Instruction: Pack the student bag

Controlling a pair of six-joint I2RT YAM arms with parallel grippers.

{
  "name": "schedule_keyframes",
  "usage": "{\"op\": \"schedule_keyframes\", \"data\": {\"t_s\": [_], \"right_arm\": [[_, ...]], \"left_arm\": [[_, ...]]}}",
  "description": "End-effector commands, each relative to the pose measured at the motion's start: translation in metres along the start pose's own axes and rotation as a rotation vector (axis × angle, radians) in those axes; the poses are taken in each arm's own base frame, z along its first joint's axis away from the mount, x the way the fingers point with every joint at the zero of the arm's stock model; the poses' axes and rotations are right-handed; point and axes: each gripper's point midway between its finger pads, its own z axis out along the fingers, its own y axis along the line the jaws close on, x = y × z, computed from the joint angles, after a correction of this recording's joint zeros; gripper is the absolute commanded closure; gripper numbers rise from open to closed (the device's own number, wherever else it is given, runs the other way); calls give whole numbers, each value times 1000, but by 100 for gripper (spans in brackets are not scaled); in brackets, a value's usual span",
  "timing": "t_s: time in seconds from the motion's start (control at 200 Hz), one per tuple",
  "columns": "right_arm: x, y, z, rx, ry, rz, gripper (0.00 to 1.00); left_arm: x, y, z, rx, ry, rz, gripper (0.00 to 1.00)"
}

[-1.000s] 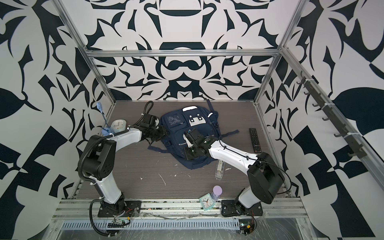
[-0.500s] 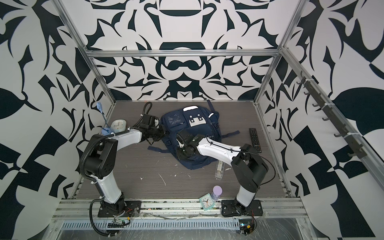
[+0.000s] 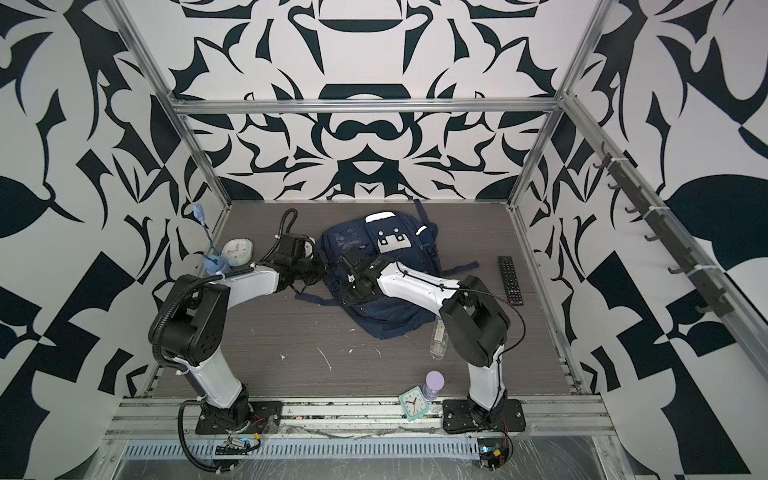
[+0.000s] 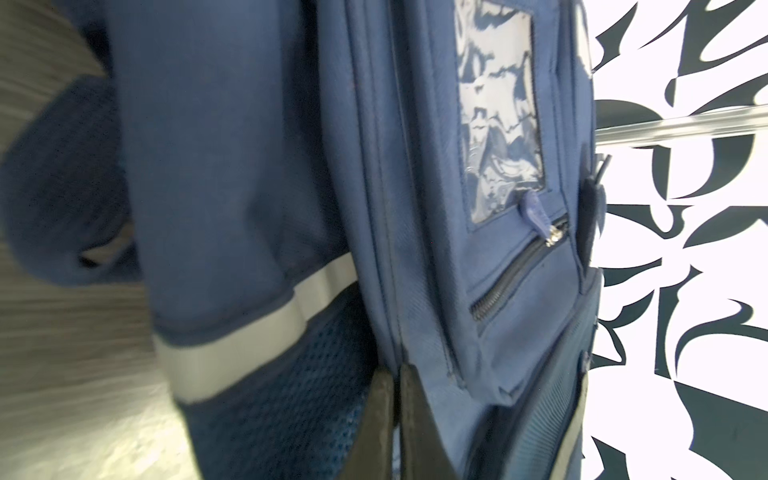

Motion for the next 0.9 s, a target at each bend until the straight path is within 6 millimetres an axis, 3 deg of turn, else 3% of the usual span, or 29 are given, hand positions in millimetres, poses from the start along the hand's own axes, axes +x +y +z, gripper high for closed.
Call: {"op": "schedule_keyframes", "data": {"t_s": [0.0,0.15,0.295,0.51,0.72,0.895], "right_arm": [[-68,-2,-17,-29,-201,29,100],[-78,-11,-13,-12,-205,9,100],[-83,-17,-9,10,-200,-13,100],[-78,-16,-9,-9,-177,-11,100],[-68,-10,-13,-32,-165,-20,100],[-61,7,-17,-61,-160,-41,100]], "left_arm": [[18,21,-13,-44,54,-48,95],[11,38,-33,-51,-2,-82,96],[17,45,-42,-65,-12,-86,95],[25,51,-38,-66,14,-97,95],[21,46,-34,-56,26,-85,95],[17,48,-38,-73,11,-68,94]]}}
